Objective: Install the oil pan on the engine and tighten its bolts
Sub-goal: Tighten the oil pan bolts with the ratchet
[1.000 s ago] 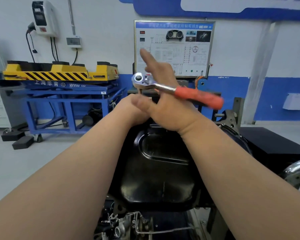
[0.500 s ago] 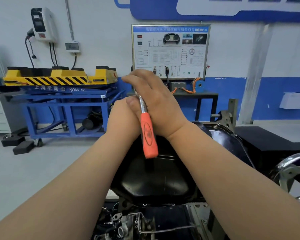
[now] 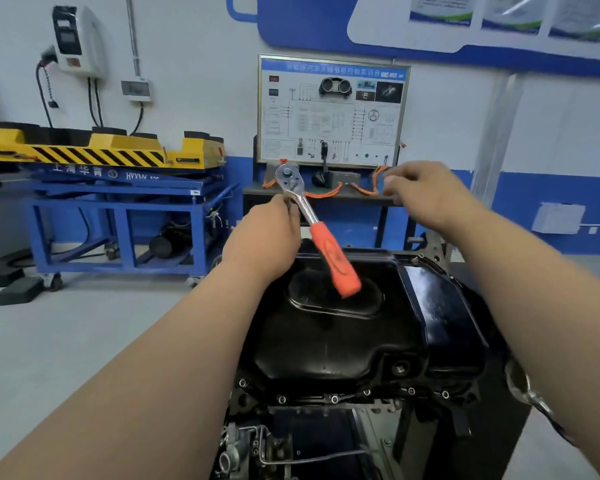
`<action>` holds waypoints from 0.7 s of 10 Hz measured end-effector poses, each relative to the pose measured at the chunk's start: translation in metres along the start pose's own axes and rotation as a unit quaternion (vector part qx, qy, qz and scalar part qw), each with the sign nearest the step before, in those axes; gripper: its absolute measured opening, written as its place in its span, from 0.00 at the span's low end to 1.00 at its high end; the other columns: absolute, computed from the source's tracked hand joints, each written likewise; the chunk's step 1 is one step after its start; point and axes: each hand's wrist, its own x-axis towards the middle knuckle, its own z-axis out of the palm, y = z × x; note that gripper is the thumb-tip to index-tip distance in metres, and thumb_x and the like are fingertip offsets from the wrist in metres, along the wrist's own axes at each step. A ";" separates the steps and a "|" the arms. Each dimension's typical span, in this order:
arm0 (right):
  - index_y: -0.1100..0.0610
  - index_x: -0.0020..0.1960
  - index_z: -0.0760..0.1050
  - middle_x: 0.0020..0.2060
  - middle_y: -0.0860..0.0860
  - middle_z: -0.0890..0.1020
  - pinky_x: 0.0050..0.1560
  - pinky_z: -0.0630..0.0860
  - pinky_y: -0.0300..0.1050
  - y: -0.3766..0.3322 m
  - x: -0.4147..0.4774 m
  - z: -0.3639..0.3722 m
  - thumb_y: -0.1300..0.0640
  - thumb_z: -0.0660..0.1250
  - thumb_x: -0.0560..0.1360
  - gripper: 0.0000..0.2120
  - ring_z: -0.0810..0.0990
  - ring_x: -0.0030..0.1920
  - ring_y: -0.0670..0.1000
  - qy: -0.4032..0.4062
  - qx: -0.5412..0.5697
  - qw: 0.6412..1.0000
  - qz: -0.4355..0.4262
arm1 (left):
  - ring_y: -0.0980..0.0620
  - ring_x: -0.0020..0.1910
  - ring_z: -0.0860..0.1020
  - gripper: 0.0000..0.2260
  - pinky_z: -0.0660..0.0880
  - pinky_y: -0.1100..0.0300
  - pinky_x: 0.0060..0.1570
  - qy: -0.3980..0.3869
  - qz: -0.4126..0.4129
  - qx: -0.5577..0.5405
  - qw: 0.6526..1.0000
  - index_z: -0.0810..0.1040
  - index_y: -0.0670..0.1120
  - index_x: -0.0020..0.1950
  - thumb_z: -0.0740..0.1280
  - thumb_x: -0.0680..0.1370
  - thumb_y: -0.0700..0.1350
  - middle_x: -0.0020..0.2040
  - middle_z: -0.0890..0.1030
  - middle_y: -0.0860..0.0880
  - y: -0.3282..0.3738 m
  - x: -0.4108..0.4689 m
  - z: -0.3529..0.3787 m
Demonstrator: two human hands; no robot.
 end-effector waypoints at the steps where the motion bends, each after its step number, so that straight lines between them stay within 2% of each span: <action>1: 0.53 0.43 0.79 0.44 0.52 0.83 0.49 0.77 0.49 -0.041 -0.010 -0.010 0.38 0.61 0.73 0.19 0.82 0.44 0.53 -0.065 -0.022 0.997 -0.017 | 0.44 0.40 0.77 0.07 0.75 0.49 0.40 -0.041 -0.029 0.007 0.999 0.70 0.45 0.47 0.54 0.80 0.45 0.43 0.77 0.46 0.001 0.002 -0.002; 2: 0.57 0.38 0.78 0.34 0.53 0.82 0.36 0.74 0.44 -0.092 -0.022 0.012 0.26 0.51 0.67 0.36 0.81 0.34 0.53 -0.128 -0.153 0.977 -0.073 | 0.44 0.42 0.76 0.06 0.75 0.51 0.43 -0.046 -0.052 0.018 0.997 0.69 0.41 0.45 0.59 0.79 0.43 0.42 0.75 0.46 0.006 -0.004 -0.004; 3: 0.53 0.33 0.67 0.31 0.49 0.71 0.30 0.63 0.43 -0.117 -0.022 0.021 0.33 0.55 0.74 0.25 0.69 0.31 0.48 -0.113 -0.294 0.942 -0.119 | 0.43 0.41 0.73 0.14 0.69 0.54 0.40 -0.081 -0.074 0.044 0.993 0.61 0.47 0.34 0.61 0.77 0.40 0.38 0.70 0.47 0.012 -0.012 -0.012; 4: 0.57 0.36 0.67 0.31 0.48 0.67 0.27 0.61 0.40 -0.132 -0.020 0.013 0.49 0.61 0.78 0.16 0.64 0.29 0.46 -0.147 -0.366 0.907 -0.148 | 0.46 0.40 0.74 0.09 0.70 0.55 0.39 -0.061 -0.022 0.003 0.998 0.68 0.45 0.41 0.56 0.81 0.44 0.40 0.73 0.48 0.013 -0.007 -0.010; 5: 0.58 0.55 0.71 0.37 0.51 0.70 0.26 0.63 0.44 -0.140 -0.020 0.012 0.60 0.61 0.77 0.07 0.70 0.33 0.50 -0.138 -0.433 0.875 -0.166 | 0.49 0.36 0.74 0.10 0.67 0.57 0.32 -0.042 0.005 -0.035 0.999 0.71 0.42 0.56 0.53 0.83 0.45 0.41 0.77 0.47 0.013 -0.007 -0.010; 6: 0.56 0.66 0.66 0.45 0.52 0.73 0.27 0.60 0.44 -0.138 -0.019 0.009 0.62 0.59 0.77 0.17 0.69 0.36 0.52 -0.149 -0.459 0.849 -0.218 | 0.47 0.40 0.77 0.13 0.70 0.56 0.36 -0.049 -0.009 -0.062 0.997 0.71 0.42 0.59 0.52 0.83 0.46 0.47 0.81 0.46 0.011 -0.005 -0.010; 7: 0.59 0.56 0.73 0.45 0.53 0.77 0.30 0.63 0.42 -0.138 -0.016 0.015 0.61 0.56 0.79 0.09 0.69 0.36 0.51 -0.173 -0.455 0.849 -0.206 | 0.47 0.42 0.77 0.14 0.73 0.53 0.40 -0.048 -0.031 -0.070 0.996 0.72 0.44 0.54 0.51 0.82 0.50 0.45 0.80 0.49 0.008 -0.005 -0.008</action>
